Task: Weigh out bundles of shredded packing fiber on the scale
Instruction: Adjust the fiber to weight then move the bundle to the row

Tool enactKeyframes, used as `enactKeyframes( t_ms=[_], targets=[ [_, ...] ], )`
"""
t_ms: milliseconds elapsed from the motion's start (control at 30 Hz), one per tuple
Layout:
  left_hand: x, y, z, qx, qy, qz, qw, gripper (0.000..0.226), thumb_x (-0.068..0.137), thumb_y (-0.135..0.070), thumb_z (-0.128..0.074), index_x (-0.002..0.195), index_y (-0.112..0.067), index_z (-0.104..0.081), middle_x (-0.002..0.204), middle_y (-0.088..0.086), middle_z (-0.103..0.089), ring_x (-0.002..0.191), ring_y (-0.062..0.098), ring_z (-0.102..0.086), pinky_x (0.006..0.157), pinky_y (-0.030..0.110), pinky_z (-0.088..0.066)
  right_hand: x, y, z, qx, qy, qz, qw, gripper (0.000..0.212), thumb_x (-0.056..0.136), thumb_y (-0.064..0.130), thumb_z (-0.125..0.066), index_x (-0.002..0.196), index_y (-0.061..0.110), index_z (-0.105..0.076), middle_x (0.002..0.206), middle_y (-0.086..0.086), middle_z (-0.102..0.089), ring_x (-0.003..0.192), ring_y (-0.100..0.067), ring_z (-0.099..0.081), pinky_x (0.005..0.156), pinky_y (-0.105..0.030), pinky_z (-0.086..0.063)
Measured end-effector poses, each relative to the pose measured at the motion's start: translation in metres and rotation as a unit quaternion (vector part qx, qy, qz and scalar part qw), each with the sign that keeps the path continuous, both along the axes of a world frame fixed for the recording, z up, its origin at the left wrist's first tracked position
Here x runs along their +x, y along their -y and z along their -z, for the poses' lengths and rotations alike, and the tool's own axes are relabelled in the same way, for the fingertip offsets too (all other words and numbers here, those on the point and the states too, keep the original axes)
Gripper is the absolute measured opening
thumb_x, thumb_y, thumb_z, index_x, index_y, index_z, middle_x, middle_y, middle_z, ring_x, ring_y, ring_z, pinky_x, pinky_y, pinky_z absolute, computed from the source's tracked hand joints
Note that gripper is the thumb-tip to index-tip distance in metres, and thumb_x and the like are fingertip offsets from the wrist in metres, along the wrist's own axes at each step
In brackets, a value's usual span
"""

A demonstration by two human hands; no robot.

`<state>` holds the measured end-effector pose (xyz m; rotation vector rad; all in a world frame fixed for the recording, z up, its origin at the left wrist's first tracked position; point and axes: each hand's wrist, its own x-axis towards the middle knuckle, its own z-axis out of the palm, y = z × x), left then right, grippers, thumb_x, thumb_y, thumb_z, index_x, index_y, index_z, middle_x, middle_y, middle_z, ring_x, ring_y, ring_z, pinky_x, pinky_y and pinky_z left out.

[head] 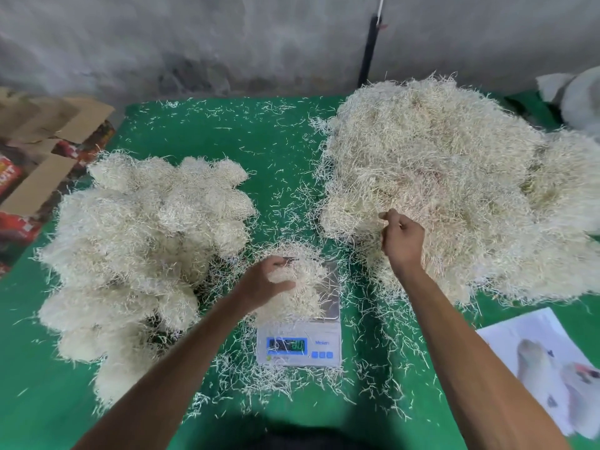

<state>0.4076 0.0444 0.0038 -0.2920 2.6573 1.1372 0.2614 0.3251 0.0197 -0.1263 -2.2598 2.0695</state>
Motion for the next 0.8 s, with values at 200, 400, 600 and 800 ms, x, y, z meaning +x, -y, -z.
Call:
enactKeyframes(
  t_ms=[200, 400, 600, 800],
  targets=[
    [0.025, 0.009, -0.009, -0.024, -0.153, -0.091, 0.984, 0.067, 0.082, -0.047, -0.078, 0.135, -0.016, -0.053, 0.129, 0.008, -0.063, 0.113, 0.012, -0.057, 0.085, 0.012, -0.04, 0.03, 0.007, 0.001, -0.004, 0.012, -0.018, 1.0, 0.038, 0.11, 0.033, -0.048, 0.091, 0.014, -0.074, 0.052, 0.0, -0.052, 0.039, -0.012, -0.04, 0.038, -0.022, -0.034],
    [0.045, 0.014, -0.012, 0.001, -0.158, -0.148, 0.976, 0.057, 0.087, -0.05, -0.072, 0.127, -0.013, -0.058, 0.124, 0.005, -0.066, 0.11, 0.016, -0.062, 0.095, 0.036, -0.054, 0.058, 0.023, 0.002, 0.025, 0.022, -0.059, 0.998, 0.04, 0.11, 0.035, -0.045, 0.097, 0.012, -0.074, 0.054, -0.002, -0.052, 0.04, -0.014, -0.039, 0.038, -0.026, -0.033],
    [0.056, 0.016, -0.007, 0.032, -0.144, -0.173, 0.974, 0.052, 0.09, -0.045, -0.07, 0.128, -0.011, -0.057, 0.125, 0.006, -0.065, 0.109, 0.018, -0.063, 0.093, 0.037, -0.054, 0.073, 0.031, 0.005, 0.033, 0.04, -0.074, 0.996, 0.039, 0.111, 0.032, -0.045, 0.095, 0.008, -0.072, 0.061, -0.011, -0.055, 0.041, -0.011, -0.041, 0.039, -0.022, -0.036],
    [0.062, 0.019, 0.0, 0.053, -0.124, -0.19, 0.972, 0.058, 0.088, -0.056, -0.067, 0.128, -0.017, -0.055, 0.126, 0.002, -0.062, 0.107, 0.015, -0.062, 0.09, 0.04, -0.056, 0.08, 0.034, 0.013, 0.037, 0.049, -0.079, 0.995, 0.038, 0.111, 0.031, -0.044, 0.096, 0.01, -0.072, 0.057, -0.003, -0.059, 0.041, -0.011, -0.041, 0.038, -0.023, -0.033]
  ],
)
